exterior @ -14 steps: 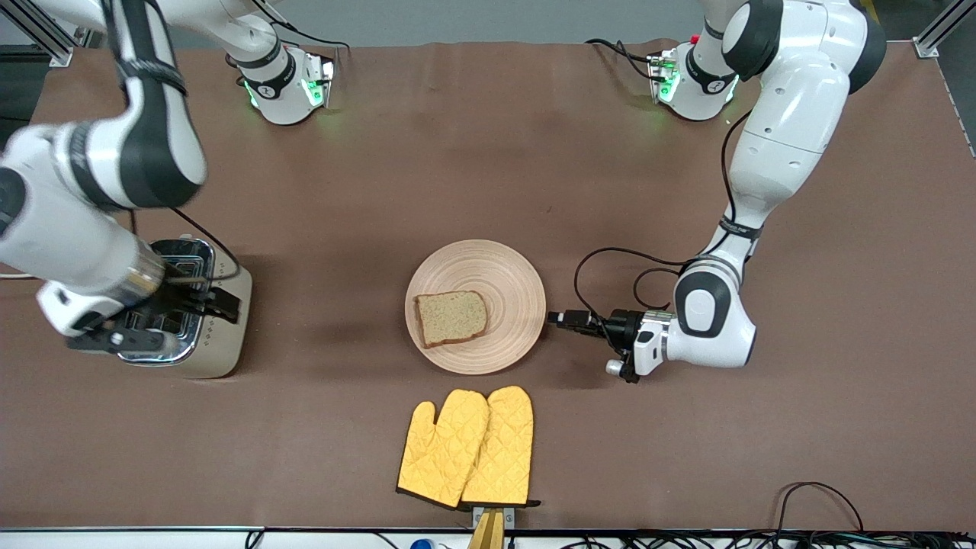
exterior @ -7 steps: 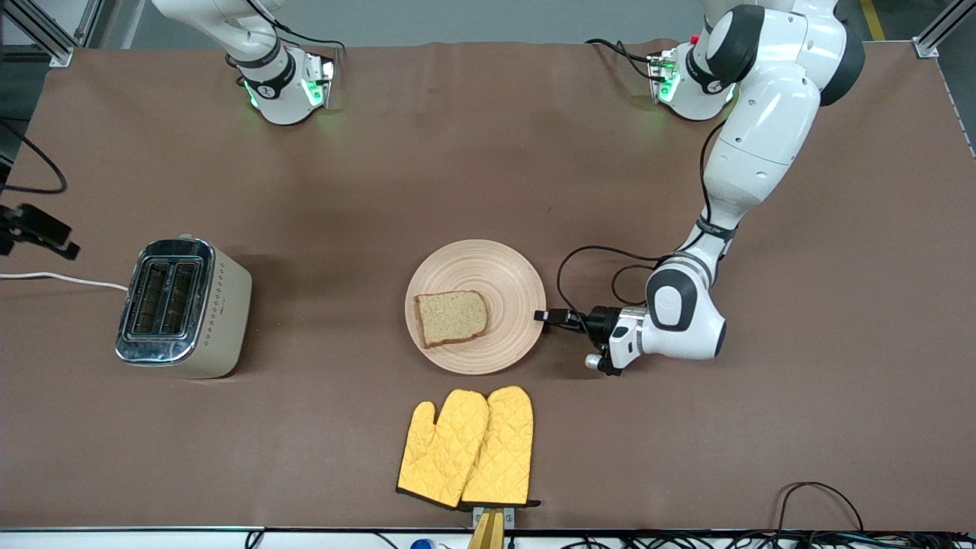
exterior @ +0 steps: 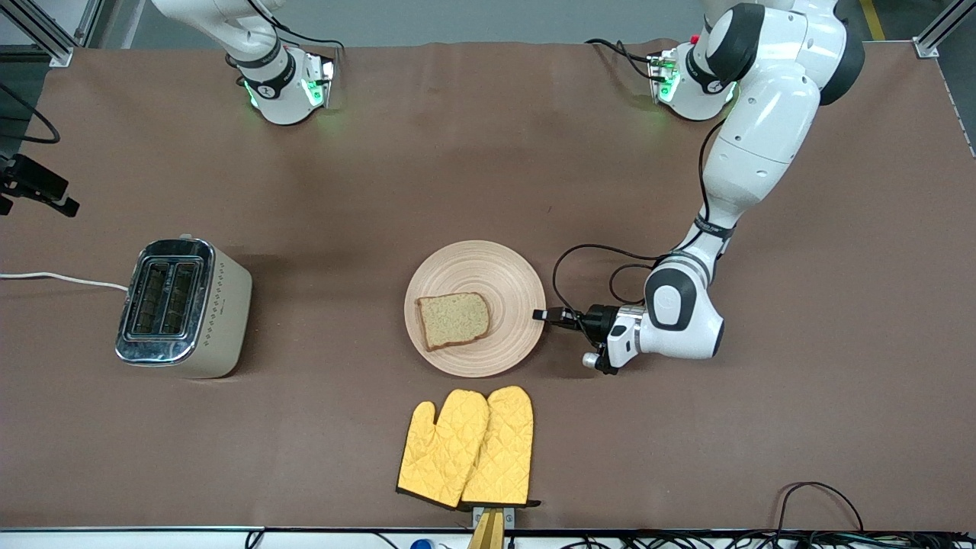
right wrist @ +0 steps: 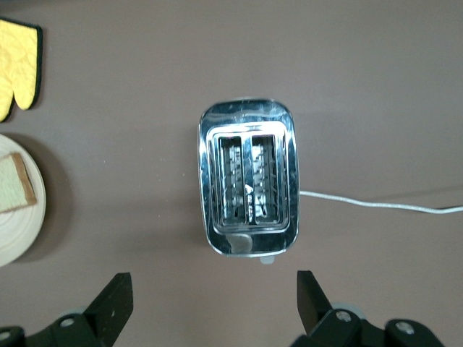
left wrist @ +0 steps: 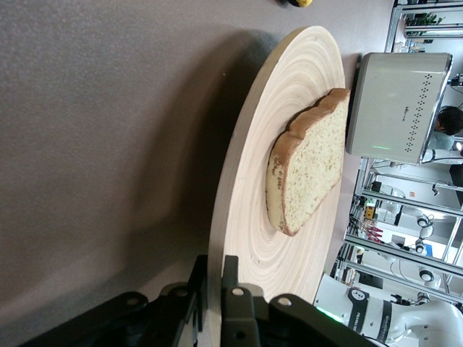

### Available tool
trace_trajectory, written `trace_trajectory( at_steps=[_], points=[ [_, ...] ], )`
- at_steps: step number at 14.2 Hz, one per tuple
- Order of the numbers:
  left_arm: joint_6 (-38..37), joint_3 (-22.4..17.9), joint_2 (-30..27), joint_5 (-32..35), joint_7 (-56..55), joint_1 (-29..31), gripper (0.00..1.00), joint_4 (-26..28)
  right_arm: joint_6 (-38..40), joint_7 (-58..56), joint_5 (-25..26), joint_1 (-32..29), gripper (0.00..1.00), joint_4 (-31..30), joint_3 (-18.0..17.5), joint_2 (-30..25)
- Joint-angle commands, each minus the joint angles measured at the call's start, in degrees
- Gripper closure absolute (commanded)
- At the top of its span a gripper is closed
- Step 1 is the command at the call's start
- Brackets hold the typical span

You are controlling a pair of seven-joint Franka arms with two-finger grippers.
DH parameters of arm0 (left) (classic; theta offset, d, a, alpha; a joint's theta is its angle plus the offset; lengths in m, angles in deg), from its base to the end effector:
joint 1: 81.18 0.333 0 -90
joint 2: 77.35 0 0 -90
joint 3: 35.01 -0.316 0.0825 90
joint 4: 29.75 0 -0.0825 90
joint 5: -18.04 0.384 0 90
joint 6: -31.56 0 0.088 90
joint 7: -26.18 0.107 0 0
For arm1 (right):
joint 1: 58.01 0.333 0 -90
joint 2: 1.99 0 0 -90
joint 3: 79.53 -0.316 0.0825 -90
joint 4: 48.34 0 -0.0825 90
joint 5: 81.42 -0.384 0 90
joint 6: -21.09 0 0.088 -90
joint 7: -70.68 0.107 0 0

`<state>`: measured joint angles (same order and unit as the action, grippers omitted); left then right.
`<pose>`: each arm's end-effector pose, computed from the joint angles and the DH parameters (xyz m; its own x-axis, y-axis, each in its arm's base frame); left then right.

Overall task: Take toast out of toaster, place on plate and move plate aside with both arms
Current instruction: 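Slide the wooden plate with bread away from the toaster using the left gripper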

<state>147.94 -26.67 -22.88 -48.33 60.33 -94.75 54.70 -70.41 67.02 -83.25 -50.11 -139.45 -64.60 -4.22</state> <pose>0.6267 -0.2914 0.1152 0.9666 -0.2200 -0.1315 0.0077 -0.4879 0.8729 0.5416 -0.0664 0.6385 0.9971 -0.0598 0.0470 -0.0580 -0.9976 -0.0390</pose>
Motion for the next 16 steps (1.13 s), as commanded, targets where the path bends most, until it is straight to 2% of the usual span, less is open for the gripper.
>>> trace_trajectory(
  at_steps=[1, 2, 5, 6, 11, 14, 16],
  points=[
    [1.75, -0.34, -1.55, 0.01, -0.13, 0.03, 1.00, 0.98, 1.94, 0.14, 1.13, 1.33, 0.00, -1.54, -0.43, -2.08],
    [1.75, -0.34, -2.08, 0.01, -0.65, 0.12, 1.00, 0.81, 1.94, 0.14, 1.04, 0.81, 0.00, -1.27, -1.56, -2.08],
    [1.13, -0.34, -5.67, 0.45, -0.75, 1.17, 1.00, 0.89, 2.47, 0.14, 1.04, -5.42, 0.00, 1.45, -9.80, -1.55],
    [1.05, -0.43, -6.90, 0.54, -0.83, 1.44, 1.00, 0.90, 2.56, 0.14, 1.04, -6.14, 0.00, 1.45, -10.70, -1.55],
    [-0.44, -1.04, -11.65, 3.16, -1.36, 7.14, 1.00, 0.19, 2.56, -0.12, 1.13, -6.58, 0.00, 0.57, -10.62, -1.99],
    [-1.41, -0.78, -12.98, 10.27, -2.15, 14.42, 1.00, 0.02, 2.47, 0.06, 1.22, -6.58, 0.00, 1.36, -10.54, -1.64],
    [-5.17, -0.61, -13.33, 12.66, -2.15, 19.69, 1.00, -1.38, 2.38, 0.23, 1.22, -6.41, 0.00, 2.94, -10.62, -1.46]
  ],
)
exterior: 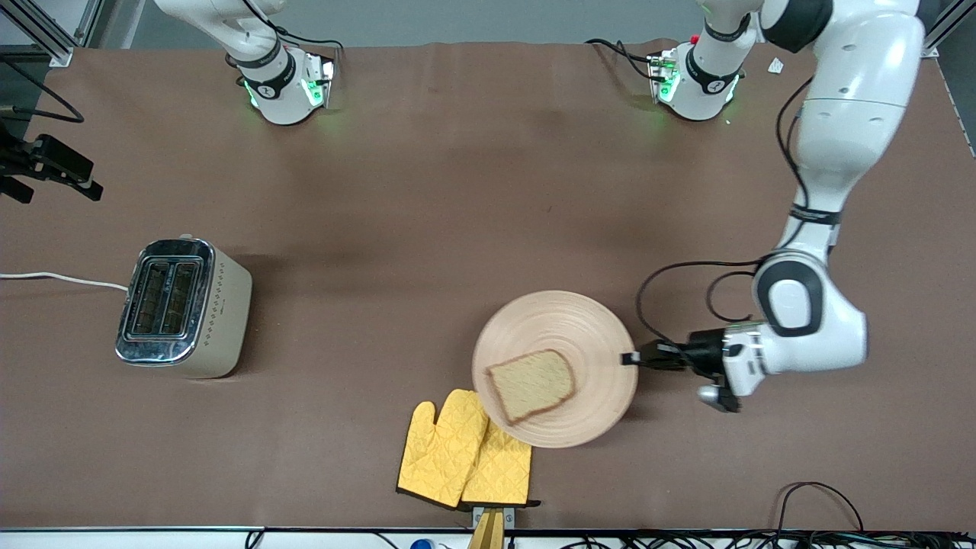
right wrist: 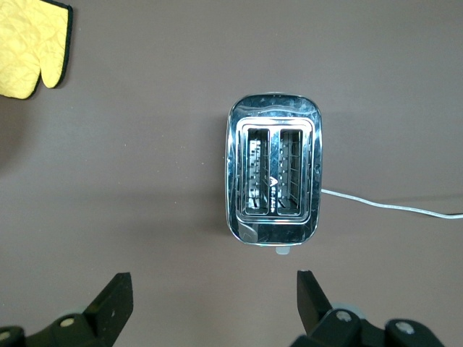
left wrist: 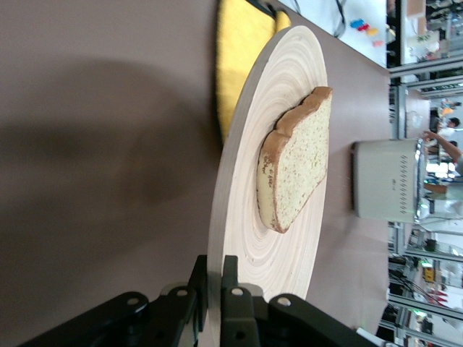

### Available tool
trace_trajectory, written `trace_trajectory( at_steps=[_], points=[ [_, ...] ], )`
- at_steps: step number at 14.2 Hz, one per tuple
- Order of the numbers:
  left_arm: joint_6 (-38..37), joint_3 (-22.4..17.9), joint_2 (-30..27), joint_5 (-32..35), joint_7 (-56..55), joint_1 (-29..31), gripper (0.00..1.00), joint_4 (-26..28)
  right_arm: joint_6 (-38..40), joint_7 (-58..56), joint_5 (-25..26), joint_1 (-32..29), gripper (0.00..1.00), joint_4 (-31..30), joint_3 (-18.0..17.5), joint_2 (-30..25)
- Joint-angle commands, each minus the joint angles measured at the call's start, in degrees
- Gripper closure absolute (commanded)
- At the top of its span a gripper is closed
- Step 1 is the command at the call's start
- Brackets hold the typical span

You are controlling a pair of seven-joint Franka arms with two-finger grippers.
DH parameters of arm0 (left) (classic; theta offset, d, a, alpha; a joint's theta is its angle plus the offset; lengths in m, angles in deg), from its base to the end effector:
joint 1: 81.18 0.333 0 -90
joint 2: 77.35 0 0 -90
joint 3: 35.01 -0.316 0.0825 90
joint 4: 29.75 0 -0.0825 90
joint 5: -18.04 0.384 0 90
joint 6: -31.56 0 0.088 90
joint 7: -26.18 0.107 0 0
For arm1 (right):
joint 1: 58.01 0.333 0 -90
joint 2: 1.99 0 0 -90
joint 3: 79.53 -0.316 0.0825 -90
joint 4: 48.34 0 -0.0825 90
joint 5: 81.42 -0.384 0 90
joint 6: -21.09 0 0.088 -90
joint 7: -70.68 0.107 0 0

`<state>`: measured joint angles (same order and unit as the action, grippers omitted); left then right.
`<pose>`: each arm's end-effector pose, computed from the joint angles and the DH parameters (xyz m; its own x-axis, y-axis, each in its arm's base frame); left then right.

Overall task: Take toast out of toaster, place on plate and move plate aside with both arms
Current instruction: 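Slide the wooden plate with bread away from the toaster using the left gripper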

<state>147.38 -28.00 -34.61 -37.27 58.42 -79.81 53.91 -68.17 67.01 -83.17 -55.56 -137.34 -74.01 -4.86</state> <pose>0.7099 -0.1016 0.2533 0.9955 -0.0605 0.0735 -0.0952 -0.6040 0.7913 0.5372 -0.0270 0.6589 0.9983 0.0108 0.0565 0.0126 -0.9994 -0.0317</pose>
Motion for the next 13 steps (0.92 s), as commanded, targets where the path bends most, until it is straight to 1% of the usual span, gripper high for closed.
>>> trace_trajectory(
  at_steps=[1, 3, 5, 7, 9, 11, 13],
  points=[
    [-7.17, 0.73, -1.52, 1.78, -0.25, 7.30, 1.00, -1.56, 0.14, 0.59, 1.13, -0.78, 0.00, 1.37, -1.22, -0.74],
    [-10.00, 0.73, -1.25, 1.78, -0.16, 11.53, 1.00, -1.83, 0.23, 0.24, 1.13, -0.69, 0.00, 1.55, -1.22, -0.74],
    [-12.27, 0.38, -0.73, 3.00, 0.10, 14.52, 0.99, -1.66, 0.49, 0.59, 1.13, -0.78, 0.00, 1.81, -1.22, -0.74],
    [-14.39, 0.38, 0.41, 8.08, 0.54, 19.00, 0.99, -1.66, 2.16, 0.50, 1.13, -1.04, 0.00, 1.99, -1.39, -0.74],
    [-14.75, 0.38, 1.82, 11.00, 1.76, 21.55, 0.99, -1.48, 2.17, 0.15, 1.04, -1.74, 0.00, 1.99, -1.66, -0.74],
    [-16.58, 0.29, 3.75, 11.62, 5.53, 22.79, 0.99, -1.48, 2.08, 0.06, 1.13, -2.44, 0.00, 1.99, -2.54, -0.74],
    [-18.87, 0.38, 5.16, 13.20, 6.69, 23.94, 0.99, -1.48, 2.08, 0.06, 1.13, -2.88, 0.00, 1.90, -3.32, -0.74]
  ],
)
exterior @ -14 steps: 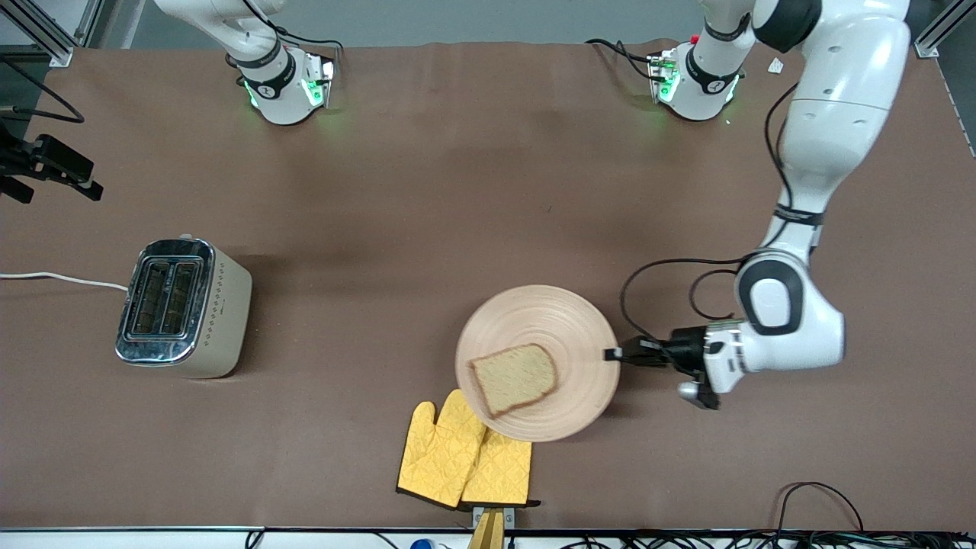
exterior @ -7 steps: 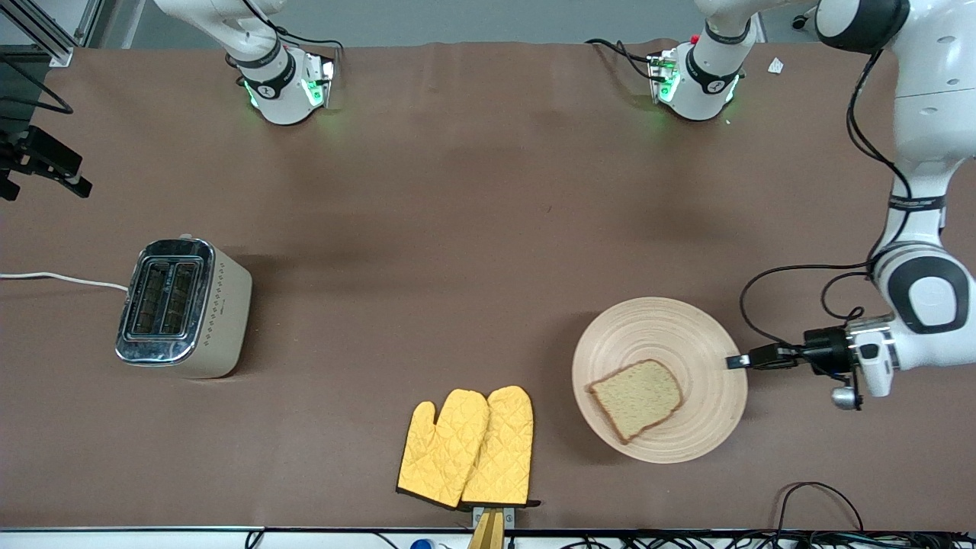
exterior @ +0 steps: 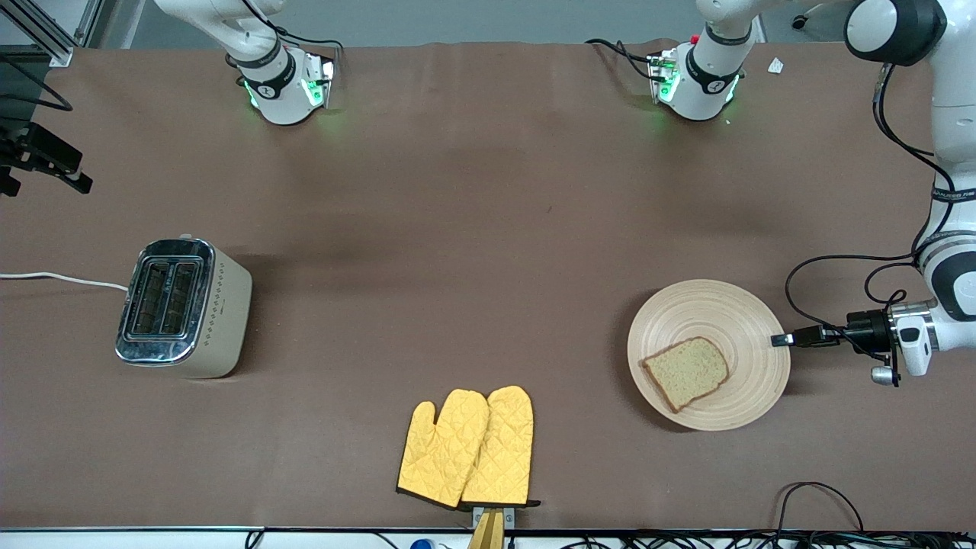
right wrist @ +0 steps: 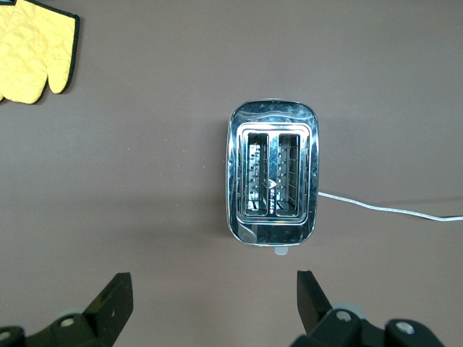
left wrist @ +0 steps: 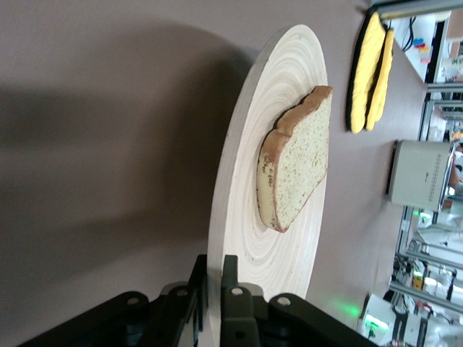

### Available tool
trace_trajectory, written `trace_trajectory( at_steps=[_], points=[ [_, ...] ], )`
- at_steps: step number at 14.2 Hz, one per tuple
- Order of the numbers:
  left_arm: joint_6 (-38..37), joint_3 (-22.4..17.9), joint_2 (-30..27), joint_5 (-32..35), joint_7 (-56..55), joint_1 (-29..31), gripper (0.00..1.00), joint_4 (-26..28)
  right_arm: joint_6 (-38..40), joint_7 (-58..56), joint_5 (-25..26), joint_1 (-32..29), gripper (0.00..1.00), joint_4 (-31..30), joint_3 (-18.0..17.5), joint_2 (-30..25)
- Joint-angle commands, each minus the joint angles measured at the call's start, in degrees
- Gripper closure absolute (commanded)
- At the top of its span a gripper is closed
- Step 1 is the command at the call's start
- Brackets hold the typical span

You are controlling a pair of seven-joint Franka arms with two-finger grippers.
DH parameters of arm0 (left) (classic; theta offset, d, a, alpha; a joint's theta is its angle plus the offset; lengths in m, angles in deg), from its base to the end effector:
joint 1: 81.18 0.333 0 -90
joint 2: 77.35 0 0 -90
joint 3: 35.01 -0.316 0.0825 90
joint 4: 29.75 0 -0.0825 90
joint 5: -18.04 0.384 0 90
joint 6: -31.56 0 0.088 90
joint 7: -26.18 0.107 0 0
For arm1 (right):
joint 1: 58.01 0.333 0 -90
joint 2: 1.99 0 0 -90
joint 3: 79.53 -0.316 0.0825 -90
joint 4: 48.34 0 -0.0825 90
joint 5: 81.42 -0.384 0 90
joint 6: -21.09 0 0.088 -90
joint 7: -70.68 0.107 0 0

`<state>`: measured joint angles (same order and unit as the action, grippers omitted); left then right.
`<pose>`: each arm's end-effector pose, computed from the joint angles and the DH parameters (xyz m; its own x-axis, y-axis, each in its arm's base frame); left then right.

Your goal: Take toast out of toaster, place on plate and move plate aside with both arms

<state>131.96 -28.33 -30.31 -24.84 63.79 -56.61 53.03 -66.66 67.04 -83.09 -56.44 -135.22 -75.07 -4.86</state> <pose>0.6593 0.1626 0.1953 0.9977 -0.0165 -0.0662 0.0422 -0.6130 0.7890 0.5341 -0.0250 0.6738 0.9976 0.0142 0.0671 0.0161 -0.9995 -0.0287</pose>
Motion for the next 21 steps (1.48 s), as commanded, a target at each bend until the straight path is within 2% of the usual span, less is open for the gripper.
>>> trace_trajectory(
  at_steps=[1, 2, 3, 4, 5, 6, 8, 11, 17, 21],
  points=[
    [-4.32, 0.70, 1.65, 1.82, 2.55, 0.91, 0.99, -0.60, 0.47, 0.03, 1.05, -2.18, 0.00, -0.40, -2.35, -0.73],
    [-4.50, 0.70, 2.35, 2.26, 5.17, 1.70, 0.98, -0.69, 0.47, 0.03, 1.05, -2.19, 0.00, -0.49, -2.35, -0.73],
    [-4.51, 0.62, 2.79, 3.05, 7.54, 1.96, 0.92, -0.69, 0.47, 0.03, 1.05, -2.19, 0.00, -0.49, -2.35, -0.73],
    [-4.51, 0.61, 2.71, 3.93, 7.74, 1.97, 0.77, -0.69, 0.47, 0.03, 1.05, -2.19, 0.00, -0.58, -2.35, -0.73],
    [-4.51, 0.61, 2.62, 4.63, 7.74, 1.97, 0.47, -0.87, 0.47, 0.03, 1.05, -2.01, 0.00, -0.58, -2.26, -0.73],
    [-4.51, 0.70, 2.45, 5.42, 8.00, 1.97, 0.00, -0.95, 0.47, 0.03, 1.05, -2.01, 0.00, -0.66, -2.26, -0.73],
    [-4.16, 0.61, 1.84, 5.78, 7.40, 1.62, 0.00, -2.00, 0.47, 0.03, 1.05, -2.01, 0.00, -0.75, -2.26, -0.73],
    [-2.58, 0.44, 1.22, 5.87, 1.27, -1.53, 0.00, -7.09, 0.47, 0.03, 1.05, -2.10, 0.00, -0.84, -2.26, -0.82],
    [2.78, 0.62, -7.29, 6.74, -19.04, -9.27, 0.00, -7.55, 0.12, -0.05, 1.05, -2.19, 0.00, -1.89, -2.00, -1.00],
    [6.21, 0.97, -15.11, 19.19, -35.10, -15.24, 0.00, -7.28, -1.89, -4.35, 4.74, -1.74, 0.00, -2.07, -2.18, -1.00]
  ],
)
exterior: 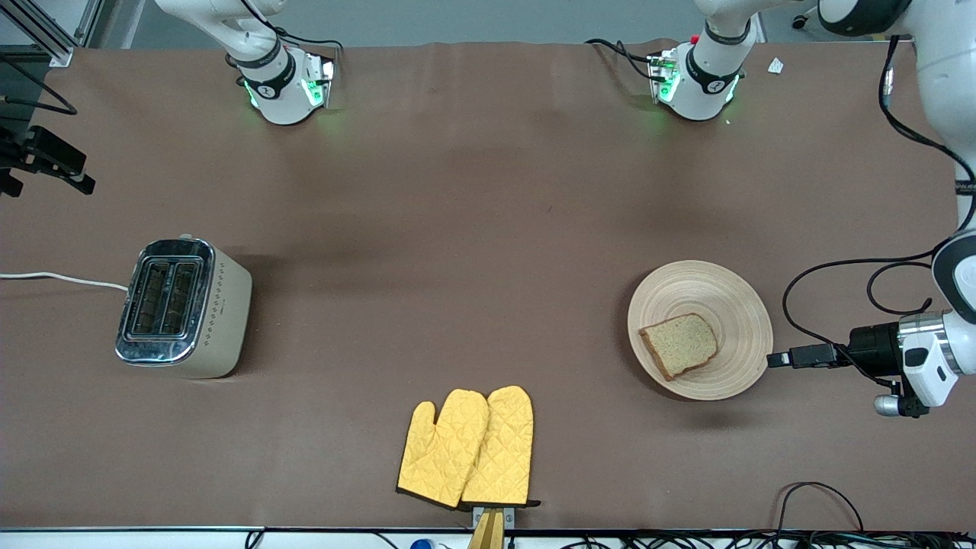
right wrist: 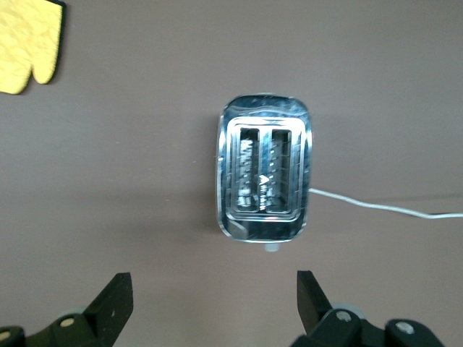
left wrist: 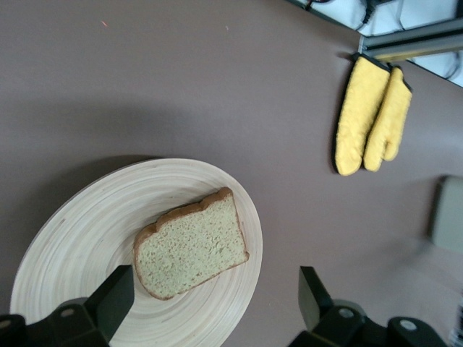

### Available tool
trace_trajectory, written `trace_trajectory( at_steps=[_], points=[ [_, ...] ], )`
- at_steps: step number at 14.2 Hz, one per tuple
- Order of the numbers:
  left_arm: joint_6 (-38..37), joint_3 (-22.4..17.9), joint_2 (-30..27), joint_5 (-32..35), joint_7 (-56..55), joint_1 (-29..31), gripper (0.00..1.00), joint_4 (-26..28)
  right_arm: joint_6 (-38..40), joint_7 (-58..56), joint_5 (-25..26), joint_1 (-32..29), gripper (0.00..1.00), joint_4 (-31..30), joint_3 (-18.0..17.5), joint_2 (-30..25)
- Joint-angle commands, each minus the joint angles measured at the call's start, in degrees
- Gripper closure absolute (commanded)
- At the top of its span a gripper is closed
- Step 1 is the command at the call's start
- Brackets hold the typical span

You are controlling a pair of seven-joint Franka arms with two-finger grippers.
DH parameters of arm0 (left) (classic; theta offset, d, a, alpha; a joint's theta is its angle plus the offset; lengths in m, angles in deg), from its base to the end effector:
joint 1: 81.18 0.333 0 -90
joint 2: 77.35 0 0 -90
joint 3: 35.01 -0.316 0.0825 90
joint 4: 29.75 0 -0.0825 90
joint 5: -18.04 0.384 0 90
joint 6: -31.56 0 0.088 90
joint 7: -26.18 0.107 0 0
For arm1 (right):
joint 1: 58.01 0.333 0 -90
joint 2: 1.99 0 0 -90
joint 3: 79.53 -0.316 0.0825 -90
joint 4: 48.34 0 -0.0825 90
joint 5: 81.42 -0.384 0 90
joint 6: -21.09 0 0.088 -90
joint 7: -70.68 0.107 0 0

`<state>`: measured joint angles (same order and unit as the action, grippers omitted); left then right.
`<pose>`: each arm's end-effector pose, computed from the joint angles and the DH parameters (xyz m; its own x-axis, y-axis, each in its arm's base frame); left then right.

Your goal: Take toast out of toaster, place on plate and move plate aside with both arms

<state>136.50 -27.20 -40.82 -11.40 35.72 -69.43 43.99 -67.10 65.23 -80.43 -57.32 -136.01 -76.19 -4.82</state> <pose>0.7244 0.0334 0.3835 0.9966 0.0725 -0.0398 0.0825 -0.8344 0.5449 0.5352 -0.0276 0.6677 0.9972 0.0483 0.0567 0.0472 -0.9987 0.0198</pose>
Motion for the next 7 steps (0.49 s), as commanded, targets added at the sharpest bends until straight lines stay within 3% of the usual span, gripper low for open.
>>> trace_trajectory(
  at_steps=[1, 4, 7],
  points=[
    [1.67, 0.10, -6.37, 9.96, -10.90, -3.83, 0.00, 1.84, -1.64, -2.72, 2.09, -0.95, 0.00, -1.54, -1.06, -1.04],
    [-1.21, 0.19, -12.43, 22.45, -21.63, -9.28, 0.00, 2.72, -1.20, -1.93, 1.65, -0.60, 0.00, -1.98, -1.06, -1.39],
    [-7.09, 0.98, -17.79, 28.10, -22.37, -9.64, 0.00, 2.55, -0.15, 3.14, -1.51, -0.87, 0.00, -2.42, -0.62, -1.65]
  ],
)
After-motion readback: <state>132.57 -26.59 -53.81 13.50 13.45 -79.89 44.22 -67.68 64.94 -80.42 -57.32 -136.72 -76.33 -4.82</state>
